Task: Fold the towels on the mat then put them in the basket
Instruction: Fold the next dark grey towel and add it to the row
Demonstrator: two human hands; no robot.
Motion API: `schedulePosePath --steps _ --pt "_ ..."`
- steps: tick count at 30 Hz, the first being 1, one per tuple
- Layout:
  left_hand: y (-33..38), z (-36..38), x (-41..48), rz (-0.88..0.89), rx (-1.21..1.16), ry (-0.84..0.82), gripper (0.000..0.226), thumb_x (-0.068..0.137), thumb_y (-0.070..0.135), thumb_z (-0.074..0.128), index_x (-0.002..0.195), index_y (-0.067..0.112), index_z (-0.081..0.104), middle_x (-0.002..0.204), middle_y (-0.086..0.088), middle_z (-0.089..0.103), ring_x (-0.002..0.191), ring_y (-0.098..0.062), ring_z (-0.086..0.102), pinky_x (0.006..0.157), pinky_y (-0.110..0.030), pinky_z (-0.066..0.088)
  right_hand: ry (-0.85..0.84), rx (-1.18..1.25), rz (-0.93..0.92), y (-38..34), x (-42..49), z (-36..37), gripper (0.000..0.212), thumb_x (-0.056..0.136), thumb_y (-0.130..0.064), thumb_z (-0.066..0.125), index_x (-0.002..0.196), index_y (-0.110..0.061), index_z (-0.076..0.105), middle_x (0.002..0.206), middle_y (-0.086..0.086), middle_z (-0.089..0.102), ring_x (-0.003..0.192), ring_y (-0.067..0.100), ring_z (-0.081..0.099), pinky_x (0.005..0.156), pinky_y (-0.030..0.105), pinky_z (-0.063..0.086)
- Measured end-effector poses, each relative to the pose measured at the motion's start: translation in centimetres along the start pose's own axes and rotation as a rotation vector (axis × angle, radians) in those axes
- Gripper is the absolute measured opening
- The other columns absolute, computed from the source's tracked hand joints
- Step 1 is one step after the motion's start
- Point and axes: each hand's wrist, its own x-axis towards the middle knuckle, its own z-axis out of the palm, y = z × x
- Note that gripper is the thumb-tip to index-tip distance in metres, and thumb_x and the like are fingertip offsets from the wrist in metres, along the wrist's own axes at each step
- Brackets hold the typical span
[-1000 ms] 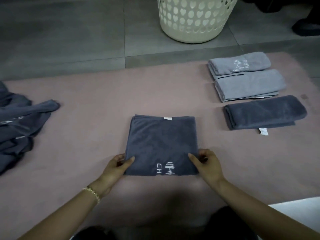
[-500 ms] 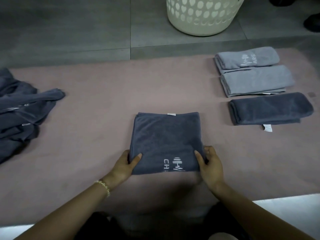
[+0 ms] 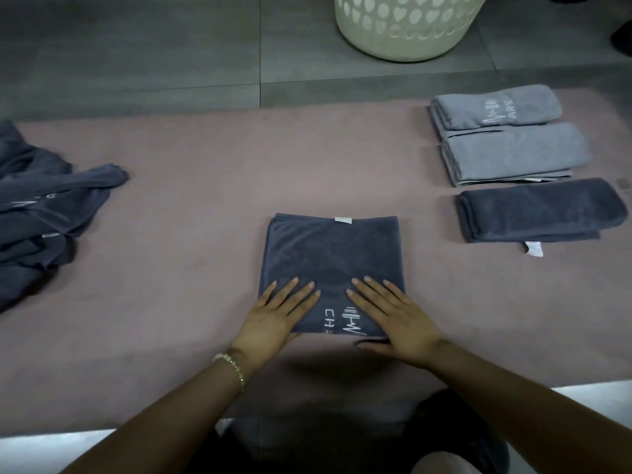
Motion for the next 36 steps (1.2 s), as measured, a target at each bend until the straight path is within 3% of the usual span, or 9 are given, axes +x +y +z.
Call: schedulePosePath --steps 3,5,8,12,18,22,25,31,36 --pt "-0.8 -1.5 0.8 0.015 -0.114 0.050 0.083 0.052 0.033 0.090 0.125 0.016 0.054 0.120 0.000 0.066 0.108 -0.023 0.065 0.086 -0.038 0.053 0.074 0.044 -0.023 0.6 0.3 -0.4 0.077 0.079 -0.057 0.052 0.142 -0.015 0.035 0.143 0.004 0.047 0.131 0.019 0.045 0.114 0.030 0.013" --pt "-1.2 -3.7 1.6 0.008 -0.326 0.015 0.056 0.072 0.027 0.078 0.123 0.012 0.062 0.124 -0.002 0.063 0.111 -0.021 0.062 0.090 -0.029 0.050 0.136 0.182 -0.022 0.8 0.5 -1.7 0.062 0.082 -0.045 0.054 0.134 -0.012 0.049 0.134 0.004 0.057 0.120 0.018 0.057 0.112 0.027 0.026" --pt "-2.7 -7.9 3.0 -0.114 -0.717 -0.410 0.031 0.091 0.029 0.060 0.118 0.014 0.065 0.117 0.006 0.064 0.105 -0.005 0.057 0.088 -0.003 0.037 -0.095 0.648 0.132 0.7 0.6 -5.7 0.031 0.089 -0.033 0.061 0.117 -0.020 0.065 0.118 -0.009 0.065 0.107 0.003 0.060 0.095 0.020 0.045" --pt "-5.1 -10.2 3.8 -0.303 -1.035 -0.710 0.027 0.087 0.038 0.063 0.082 0.012 0.069 0.078 0.005 0.068 0.071 -0.001 0.061 0.067 -0.012 0.045 -0.416 1.065 0.293 1.9 1.7 -8.8 0.021 0.083 -0.035 0.069 0.081 -0.014 0.072 0.072 -0.009 0.065 0.067 0.000 0.058 0.066 0.017 0.046" --pt "-4.7 -7.1 0.0 -0.736 -1.474 -0.153 0.069 0.055 0.063 0.077 0.108 0.021 0.066 0.103 0.009 0.072 0.100 -0.008 0.066 0.078 -0.012 0.050 -0.335 1.461 0.628 4.1 4.0 -8.9 0.020 0.077 -0.018 0.074 0.097 -0.014 0.074 0.100 -0.001 0.074 0.095 0.011 0.068 0.084 0.023 0.051" --pt "-2.6 -5.4 0.6 -0.838 -1.444 0.205 0.040 0.082 0.043 0.066 0.103 0.009 0.066 0.094 0.005 0.072 0.081 0.003 0.067 0.069 -0.008 0.049 0.145 1.653 0.837 2.6 3.3 -7.6 0.019 0.081 -0.019 0.070 0.098 -0.011 0.070 0.100 0.002 0.071 0.096 0.016 0.065 0.076 0.020 0.051" --pt "-1.7 -4.9 1.9 -0.948 -1.428 0.338 0.021 0.095 0.021 0.053 0.104 0.006 0.065 0.093 0.001 0.069 0.081 -0.004 0.065 0.068 -0.009 0.049 0.452 1.469 0.915 0.0 2.4 -6.0 0.033 0.079 -0.026 0.073 0.105 -0.011 0.060 0.098 -0.002 0.066 0.087 0.008 0.062 0.068 0.011 0.048" --pt "-1.7 -4.4 2.3 -1.042 -1.453 0.372 0.025 0.098 0.030 0.047 0.098 0.011 0.065 0.088 0.004 0.068 0.076 0.000 0.064 0.062 -0.008 0.048 0.576 1.076 0.801 -0.7 4.0 -6.5 0.022 0.090 -0.026 0.062 0.080 -0.014 0.046 0.065 -0.007 0.051 0.057 -0.003 0.049 0.053 0.008 0.038" --pt "-3.3 -4.5 2.9 -1.127 -1.233 0.077 0.039 0.093 0.041 0.052 0.071 0.011 0.059 0.069 0.000 0.061 0.068 -0.015 0.058 0.051 -0.012 0.043 0.357 1.003 0.923 1.3 5.9 -4.9 0.036 0.091 -0.036 0.058 0.067 -0.014 0.041 0.064 -0.002 0.051 0.067 0.016 0.051 0.057 0.018 0.037"
